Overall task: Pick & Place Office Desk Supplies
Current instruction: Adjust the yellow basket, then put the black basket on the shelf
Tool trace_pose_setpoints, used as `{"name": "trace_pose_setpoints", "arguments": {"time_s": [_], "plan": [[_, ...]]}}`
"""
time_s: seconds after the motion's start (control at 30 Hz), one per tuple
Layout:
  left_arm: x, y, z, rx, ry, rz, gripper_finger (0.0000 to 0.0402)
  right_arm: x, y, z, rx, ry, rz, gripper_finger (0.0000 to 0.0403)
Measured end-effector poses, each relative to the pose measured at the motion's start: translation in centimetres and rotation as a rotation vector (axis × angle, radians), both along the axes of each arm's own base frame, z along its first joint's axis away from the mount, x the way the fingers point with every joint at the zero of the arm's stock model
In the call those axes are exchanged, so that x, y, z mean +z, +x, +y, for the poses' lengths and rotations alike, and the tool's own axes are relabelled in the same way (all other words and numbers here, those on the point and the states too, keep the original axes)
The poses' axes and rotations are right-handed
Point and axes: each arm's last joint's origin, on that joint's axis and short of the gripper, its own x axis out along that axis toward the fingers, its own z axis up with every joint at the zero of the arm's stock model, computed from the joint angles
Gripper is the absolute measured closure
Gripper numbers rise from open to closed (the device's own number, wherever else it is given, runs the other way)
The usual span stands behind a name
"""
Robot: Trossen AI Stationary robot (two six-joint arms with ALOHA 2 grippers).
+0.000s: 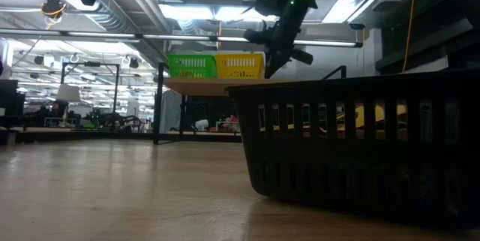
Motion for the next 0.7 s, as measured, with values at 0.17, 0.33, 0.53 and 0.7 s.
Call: {"name": "trace_pose_setpoints", "arguments": {"time_s": [0.17,0.33,0.53,0.7], "plan": [[0.0,0.0,0.0,0.005,0.007,0.001,0.04,0.4,-0.1,-0.2,0.001,-0.006,-0.03,0.0403],[0.0,0.0,0.0,0.01,0.007,0.001,0.0396,0.5,0.1,-0.3,0.008,-0.014,-0.046,0.0403],[0.0,0.0,0.0,0.015,0.006,0.001,0.04,0.5,0.0,-0.5,0.008,-0.013,-0.054,0.0403],[0.0,0.0,0.0,0.015,0.003,0.001,0.0396,0.3,-1.0,-0.6,0.001,0.004,0.03,0.0403]]}}
